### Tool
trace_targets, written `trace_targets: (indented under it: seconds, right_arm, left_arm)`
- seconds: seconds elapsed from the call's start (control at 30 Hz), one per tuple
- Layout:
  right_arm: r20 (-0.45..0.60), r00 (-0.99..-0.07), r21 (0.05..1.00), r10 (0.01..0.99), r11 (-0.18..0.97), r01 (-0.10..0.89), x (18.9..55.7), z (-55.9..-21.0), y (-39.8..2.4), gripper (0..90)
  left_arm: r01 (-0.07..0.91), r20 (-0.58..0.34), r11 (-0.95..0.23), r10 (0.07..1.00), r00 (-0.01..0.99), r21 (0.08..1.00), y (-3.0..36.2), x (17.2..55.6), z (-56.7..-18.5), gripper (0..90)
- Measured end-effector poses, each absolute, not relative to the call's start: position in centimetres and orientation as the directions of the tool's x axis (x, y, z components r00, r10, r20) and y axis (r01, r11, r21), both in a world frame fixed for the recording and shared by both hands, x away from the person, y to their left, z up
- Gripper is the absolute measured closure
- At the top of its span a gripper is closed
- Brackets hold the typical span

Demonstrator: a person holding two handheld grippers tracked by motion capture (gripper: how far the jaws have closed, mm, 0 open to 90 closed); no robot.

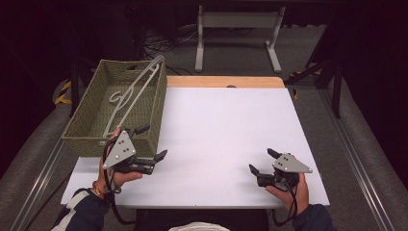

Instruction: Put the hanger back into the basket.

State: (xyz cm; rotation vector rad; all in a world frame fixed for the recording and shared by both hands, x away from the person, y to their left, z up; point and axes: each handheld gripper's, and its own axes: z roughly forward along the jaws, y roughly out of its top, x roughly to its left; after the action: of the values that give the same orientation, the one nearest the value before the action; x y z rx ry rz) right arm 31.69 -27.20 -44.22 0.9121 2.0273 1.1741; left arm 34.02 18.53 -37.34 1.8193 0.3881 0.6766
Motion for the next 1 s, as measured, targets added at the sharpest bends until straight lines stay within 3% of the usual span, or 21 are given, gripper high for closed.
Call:
trace_targets:
  seconds: [0.67, 1.0]
  right_arm:
    - [-0.174, -0.57, 0.895, 0.803, 0.37, 0.248, 31.6, -44.2, -27.2, 15.9]
    - [-0.182, -0.571, 0.893, 0.801, 0.377, 0.245, 31.6, -44.2, -27.1, 16.0]
  left_arm:
    - [0.003, 0.249, -0.417, 0.549, 0.798, 0.909, 18.8, 33.1, -40.7, 10.4]
    - [0.055, 0.247, -0.445, 0.591, 0.768, 0.894, 20.4, 33.6, -42.6, 10.4]
